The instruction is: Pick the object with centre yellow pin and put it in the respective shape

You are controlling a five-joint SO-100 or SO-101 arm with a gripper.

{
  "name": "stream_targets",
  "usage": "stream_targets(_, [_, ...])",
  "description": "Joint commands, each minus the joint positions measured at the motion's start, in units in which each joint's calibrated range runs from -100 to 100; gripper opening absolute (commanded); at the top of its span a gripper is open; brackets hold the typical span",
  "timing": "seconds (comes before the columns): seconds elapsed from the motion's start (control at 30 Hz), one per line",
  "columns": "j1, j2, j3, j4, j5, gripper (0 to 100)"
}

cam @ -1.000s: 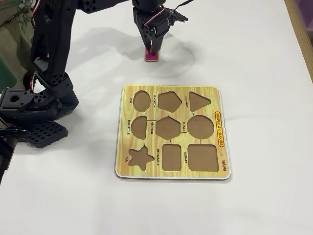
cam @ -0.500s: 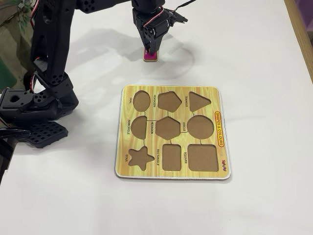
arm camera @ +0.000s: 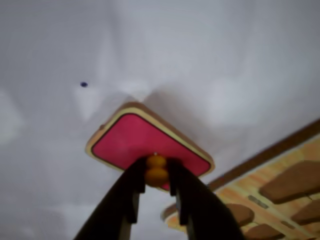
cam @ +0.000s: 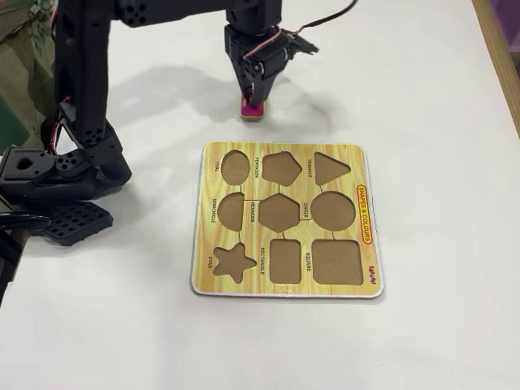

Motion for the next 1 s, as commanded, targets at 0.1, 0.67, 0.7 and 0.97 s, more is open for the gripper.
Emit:
stream_targets(0.1, [12.25,-12.12,6.83,-0.01,6.31,1])
stream_targets(0.67, [42.23,-26.26,19.06,-0.71,24.67,1])
stream_targets(0.7, [44.18,-26.76,18.97,-0.71,25.82,1])
stream_targets(0.97, [53.85,-27.27,18.08,-0.71,29.11,1])
